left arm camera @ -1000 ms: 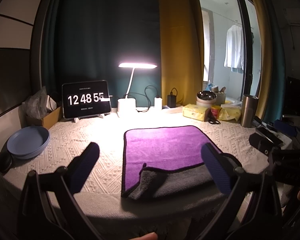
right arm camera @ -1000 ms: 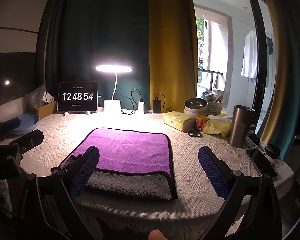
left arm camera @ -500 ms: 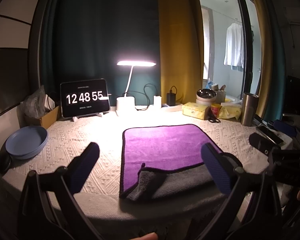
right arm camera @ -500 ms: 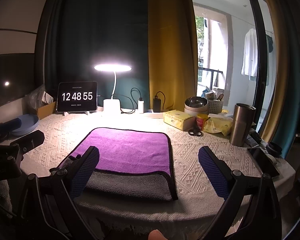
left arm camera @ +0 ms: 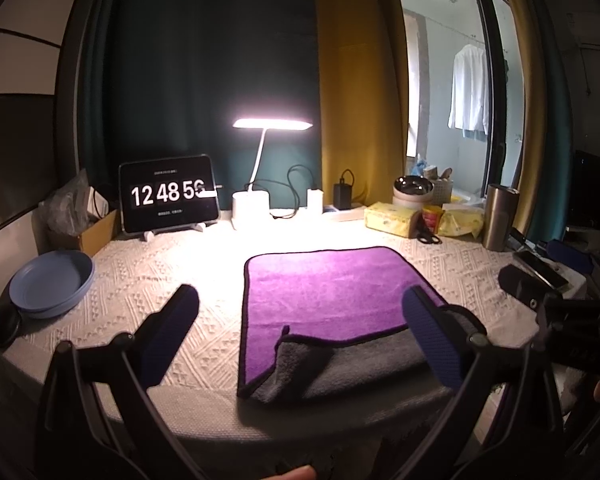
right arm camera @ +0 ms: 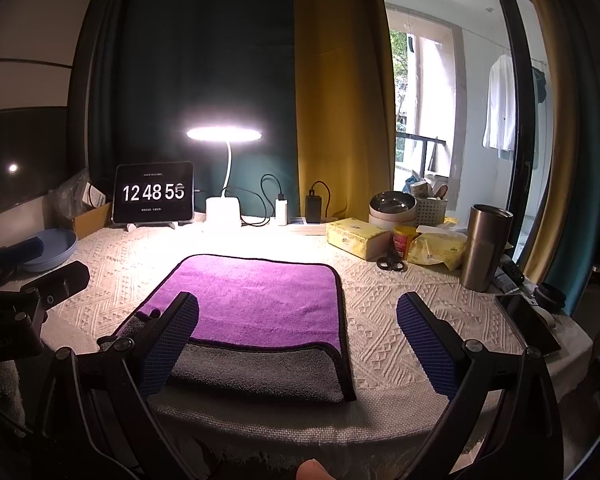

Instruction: Fold towel

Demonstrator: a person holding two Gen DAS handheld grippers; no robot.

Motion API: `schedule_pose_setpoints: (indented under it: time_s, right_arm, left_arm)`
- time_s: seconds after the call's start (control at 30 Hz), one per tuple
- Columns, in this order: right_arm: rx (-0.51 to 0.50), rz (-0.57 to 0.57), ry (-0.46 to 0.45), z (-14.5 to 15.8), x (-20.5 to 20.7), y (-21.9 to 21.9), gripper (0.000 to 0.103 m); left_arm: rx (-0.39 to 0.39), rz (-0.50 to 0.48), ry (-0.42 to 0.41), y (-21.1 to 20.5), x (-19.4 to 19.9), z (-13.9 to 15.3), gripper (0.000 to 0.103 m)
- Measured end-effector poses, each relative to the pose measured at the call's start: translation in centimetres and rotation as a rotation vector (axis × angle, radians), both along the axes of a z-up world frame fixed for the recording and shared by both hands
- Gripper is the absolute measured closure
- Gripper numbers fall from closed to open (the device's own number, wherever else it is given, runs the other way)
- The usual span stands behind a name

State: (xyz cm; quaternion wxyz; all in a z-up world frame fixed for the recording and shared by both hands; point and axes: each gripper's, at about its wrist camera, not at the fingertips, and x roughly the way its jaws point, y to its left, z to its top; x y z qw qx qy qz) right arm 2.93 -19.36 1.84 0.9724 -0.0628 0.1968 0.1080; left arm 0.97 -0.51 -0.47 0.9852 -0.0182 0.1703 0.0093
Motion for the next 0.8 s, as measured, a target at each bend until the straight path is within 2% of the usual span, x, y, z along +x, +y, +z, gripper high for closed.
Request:
schedule_pose_setpoints:
  time_s: [0.17,0.33,0.5,0.8]
  right_arm:
    - [0.002,0.002,0.011,-0.5,0.3,0.1,0.001]
    - [0.007,0.012,0.052,-1.4,1.5,0.0,0.001]
    - [-0.002,0.013,0.108,-2.2,3.2,-0.5,0.019]
    - [0.002,0.019,0.279,-5.9,7.3,-1.7,0.031]
  left_arm:
    - [0.000,0.016,0.026,0.3,0.7,-0.4,0.001]
    - [-0.003,0.023,0.099,0.9,2.6,-1.7,0.001]
    - [-0.010,0.000,0.193,1.3,5.0,-3.7,0.001]
    - [-0.022,-0.035,0.332,1.6,8.8,-7.0,0.003]
